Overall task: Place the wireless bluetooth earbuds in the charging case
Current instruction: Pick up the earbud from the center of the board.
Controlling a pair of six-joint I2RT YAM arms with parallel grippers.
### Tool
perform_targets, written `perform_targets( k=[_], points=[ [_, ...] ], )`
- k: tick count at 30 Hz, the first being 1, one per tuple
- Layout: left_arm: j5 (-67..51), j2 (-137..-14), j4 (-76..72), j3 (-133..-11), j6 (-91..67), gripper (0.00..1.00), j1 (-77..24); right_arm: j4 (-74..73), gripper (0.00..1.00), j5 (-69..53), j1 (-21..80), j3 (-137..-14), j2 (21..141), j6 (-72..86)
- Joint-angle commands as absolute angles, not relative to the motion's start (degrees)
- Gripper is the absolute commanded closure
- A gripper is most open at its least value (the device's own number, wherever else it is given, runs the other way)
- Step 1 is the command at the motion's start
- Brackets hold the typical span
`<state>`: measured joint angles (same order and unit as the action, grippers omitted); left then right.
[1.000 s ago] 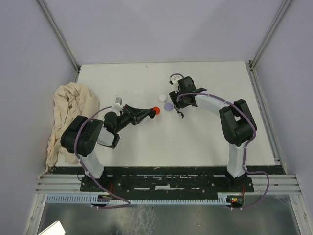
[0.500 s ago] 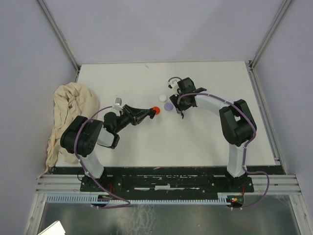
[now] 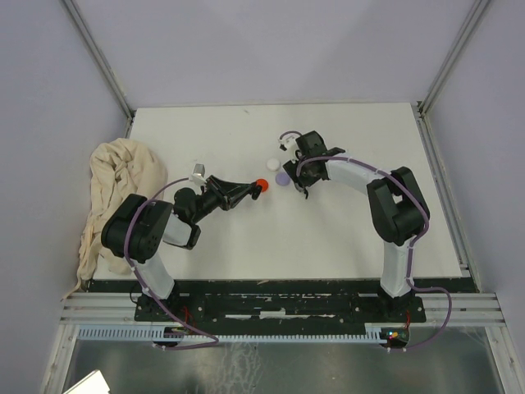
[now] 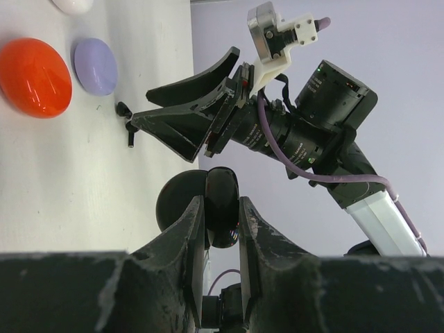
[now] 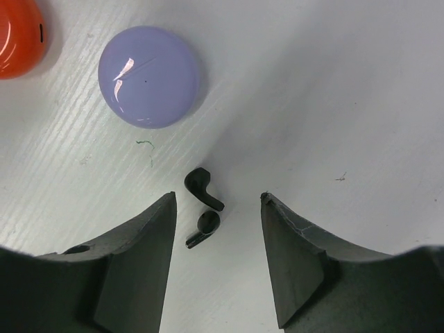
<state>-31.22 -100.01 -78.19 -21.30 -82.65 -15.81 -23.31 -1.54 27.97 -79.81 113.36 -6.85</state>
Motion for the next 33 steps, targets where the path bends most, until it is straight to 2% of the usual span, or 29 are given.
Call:
perform_targets(
  k=[1,33],
  points=[
    [-32.5,-100.3,-83.1,-21.8,-84.3,0.97,-15.5,-23.5,0.40,-1.6,28.6,-82.5,113.8,-8.0],
    [-32.7,-100.8,-84.2,-21.3,-84.7,0.97,-15.0,-24.6,0.44,3.6,29.2,-86.1,118.3,-7.4]
  ],
)
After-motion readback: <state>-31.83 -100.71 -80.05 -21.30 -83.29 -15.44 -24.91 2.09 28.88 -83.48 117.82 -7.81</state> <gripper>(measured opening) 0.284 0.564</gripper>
